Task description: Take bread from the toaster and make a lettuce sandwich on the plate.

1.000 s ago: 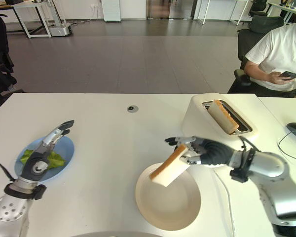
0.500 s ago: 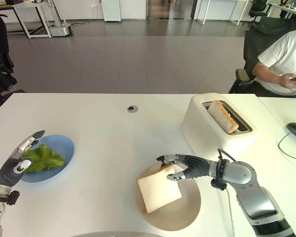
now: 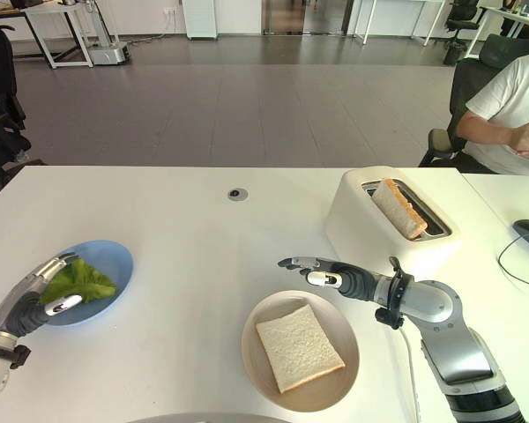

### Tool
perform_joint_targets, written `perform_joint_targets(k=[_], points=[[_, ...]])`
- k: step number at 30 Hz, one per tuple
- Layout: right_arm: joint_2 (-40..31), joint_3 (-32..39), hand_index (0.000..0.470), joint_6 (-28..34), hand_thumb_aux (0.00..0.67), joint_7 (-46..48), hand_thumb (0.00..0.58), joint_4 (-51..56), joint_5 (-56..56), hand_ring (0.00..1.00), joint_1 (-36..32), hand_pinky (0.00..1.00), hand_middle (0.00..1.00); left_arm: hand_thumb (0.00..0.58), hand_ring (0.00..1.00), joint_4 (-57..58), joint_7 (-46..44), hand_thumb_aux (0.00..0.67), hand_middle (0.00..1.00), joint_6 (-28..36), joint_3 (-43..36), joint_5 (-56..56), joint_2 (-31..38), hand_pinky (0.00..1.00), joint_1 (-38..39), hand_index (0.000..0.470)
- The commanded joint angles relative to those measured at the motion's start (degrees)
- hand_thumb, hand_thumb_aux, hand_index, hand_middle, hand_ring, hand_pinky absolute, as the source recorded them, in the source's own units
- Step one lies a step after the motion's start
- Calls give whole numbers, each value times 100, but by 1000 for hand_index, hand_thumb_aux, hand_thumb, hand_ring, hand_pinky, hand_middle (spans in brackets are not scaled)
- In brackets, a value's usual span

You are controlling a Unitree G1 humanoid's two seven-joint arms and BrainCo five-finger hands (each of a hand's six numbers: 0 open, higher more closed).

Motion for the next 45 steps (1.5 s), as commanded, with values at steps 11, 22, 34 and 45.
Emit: perform_joint_targets(k=[11, 22, 34, 45], points=[[179, 27, 0, -97, 0, -74, 0, -115, -10, 0, 304, 0, 0, 441, 0, 1558, 1015, 342, 0, 810, -1383, 1246, 1023, 0, -1022, 240], [287, 63, 0, -167, 0, -241, 0, -75, -134, 0, 349, 0, 0, 580, 0, 721, 1868, 670, 0, 543, -1269, 1022, 1329, 0, -802, 470], [465, -461, 0, -211, 0, -704, 0, 731, -23, 0, -241, 0, 0, 580, 0, -3502, -194, 670, 0, 956, -3341, 880, -548, 0, -633, 470], [654, -421, 0, -380, 0, -818, 0, 1032, -112, 0, -389, 0, 0, 580, 0, -2289, -499, 670, 0, 1034, -5370, 2361, -1962, 0, -1852, 470]])
